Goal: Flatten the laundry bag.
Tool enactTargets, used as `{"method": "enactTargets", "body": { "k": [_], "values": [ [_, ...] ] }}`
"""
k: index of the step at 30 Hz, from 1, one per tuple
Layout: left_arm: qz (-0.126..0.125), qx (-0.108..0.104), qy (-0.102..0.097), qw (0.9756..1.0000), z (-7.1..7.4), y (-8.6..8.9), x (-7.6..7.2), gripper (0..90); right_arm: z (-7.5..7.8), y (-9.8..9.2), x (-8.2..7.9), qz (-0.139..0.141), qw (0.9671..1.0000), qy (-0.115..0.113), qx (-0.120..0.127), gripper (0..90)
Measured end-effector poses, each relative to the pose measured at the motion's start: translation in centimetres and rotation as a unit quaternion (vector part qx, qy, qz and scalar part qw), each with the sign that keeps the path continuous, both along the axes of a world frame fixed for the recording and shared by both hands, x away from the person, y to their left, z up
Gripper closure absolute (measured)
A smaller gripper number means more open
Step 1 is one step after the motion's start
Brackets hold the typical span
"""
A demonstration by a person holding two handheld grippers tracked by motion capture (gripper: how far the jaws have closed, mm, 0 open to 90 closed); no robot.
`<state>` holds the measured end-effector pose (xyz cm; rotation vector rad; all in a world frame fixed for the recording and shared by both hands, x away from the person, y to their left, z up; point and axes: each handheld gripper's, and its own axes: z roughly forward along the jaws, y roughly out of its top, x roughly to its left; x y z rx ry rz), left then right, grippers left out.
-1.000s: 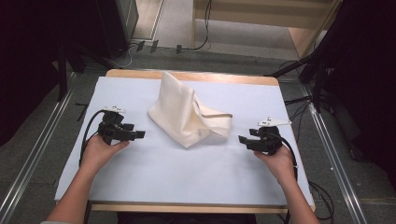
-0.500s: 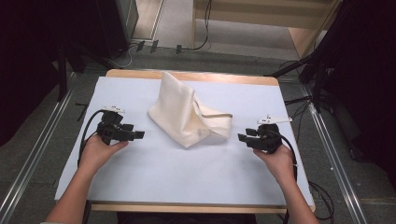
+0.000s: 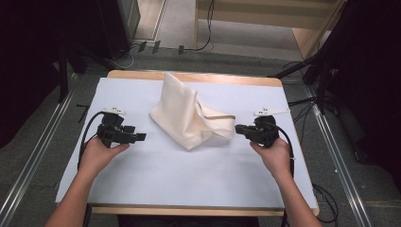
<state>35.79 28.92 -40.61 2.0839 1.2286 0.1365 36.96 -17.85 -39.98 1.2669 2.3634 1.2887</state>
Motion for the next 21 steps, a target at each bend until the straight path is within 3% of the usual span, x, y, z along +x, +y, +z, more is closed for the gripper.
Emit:
{"method": "enactTargets", "body": {
  "k": [15,21],
  "values": [
    [0.006,0.001,-0.006,1.0000,0.1,0.5,-0.7,36.0,0.8,4.0,2.6,0.033,0.9995,0.002,0.001,90.0],
    [0.008,0.003,-0.004,1.0000,0.0,0.8,-1.0,36.1,1.9,5.6,4.4,0.038,0.9993,-0.002,0.002,90.0]
  ]
}}
